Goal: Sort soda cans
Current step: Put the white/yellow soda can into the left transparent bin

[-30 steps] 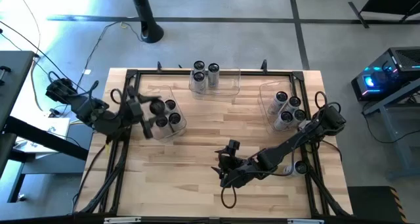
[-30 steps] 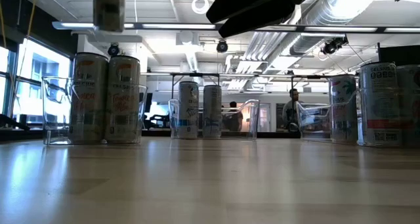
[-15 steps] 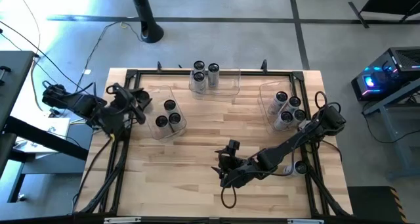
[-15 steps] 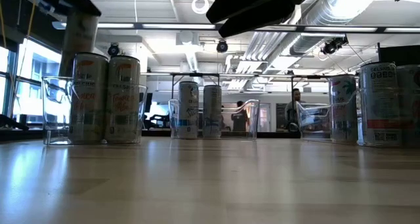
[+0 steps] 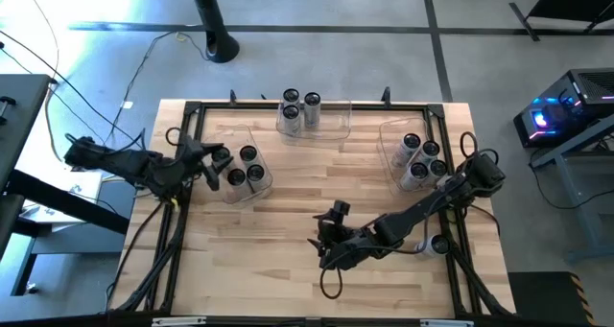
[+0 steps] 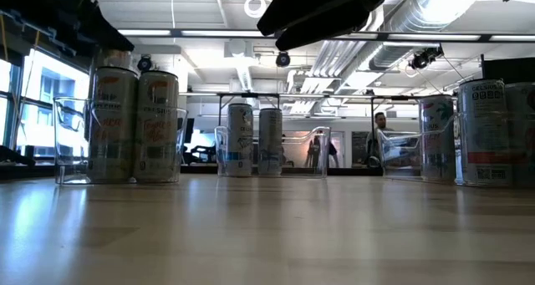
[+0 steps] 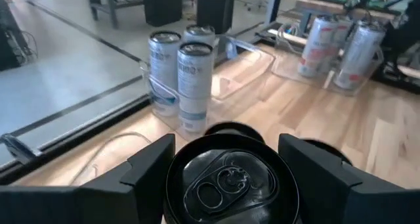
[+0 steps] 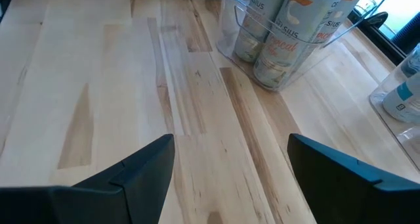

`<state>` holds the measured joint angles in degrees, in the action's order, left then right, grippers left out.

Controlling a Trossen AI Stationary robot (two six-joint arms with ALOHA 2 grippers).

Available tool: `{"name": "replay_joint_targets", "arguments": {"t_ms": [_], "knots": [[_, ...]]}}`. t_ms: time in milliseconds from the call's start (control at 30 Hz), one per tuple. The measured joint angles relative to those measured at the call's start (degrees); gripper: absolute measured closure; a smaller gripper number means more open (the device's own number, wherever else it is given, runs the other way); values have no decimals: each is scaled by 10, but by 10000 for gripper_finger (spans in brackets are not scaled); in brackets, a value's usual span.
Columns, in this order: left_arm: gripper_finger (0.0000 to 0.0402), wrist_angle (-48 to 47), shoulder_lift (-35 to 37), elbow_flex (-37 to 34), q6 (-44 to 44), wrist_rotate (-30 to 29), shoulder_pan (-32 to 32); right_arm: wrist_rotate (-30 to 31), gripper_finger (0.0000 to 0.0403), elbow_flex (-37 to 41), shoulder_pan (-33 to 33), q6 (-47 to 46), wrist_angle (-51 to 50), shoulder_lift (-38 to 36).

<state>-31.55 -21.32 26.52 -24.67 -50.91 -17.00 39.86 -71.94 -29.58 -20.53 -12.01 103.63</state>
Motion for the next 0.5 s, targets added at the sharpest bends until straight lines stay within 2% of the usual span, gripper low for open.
{"name": "replay_joint_targets", "arguments": {"t_ms": [233, 500], "knots": [[164, 52, -2, -45, -1, 57, 25, -3, 111, 0, 0, -1, 0, 0], [164, 76, -1, -65, -8, 80, 33, -3, 111, 0, 0, -2, 1, 0]]}}
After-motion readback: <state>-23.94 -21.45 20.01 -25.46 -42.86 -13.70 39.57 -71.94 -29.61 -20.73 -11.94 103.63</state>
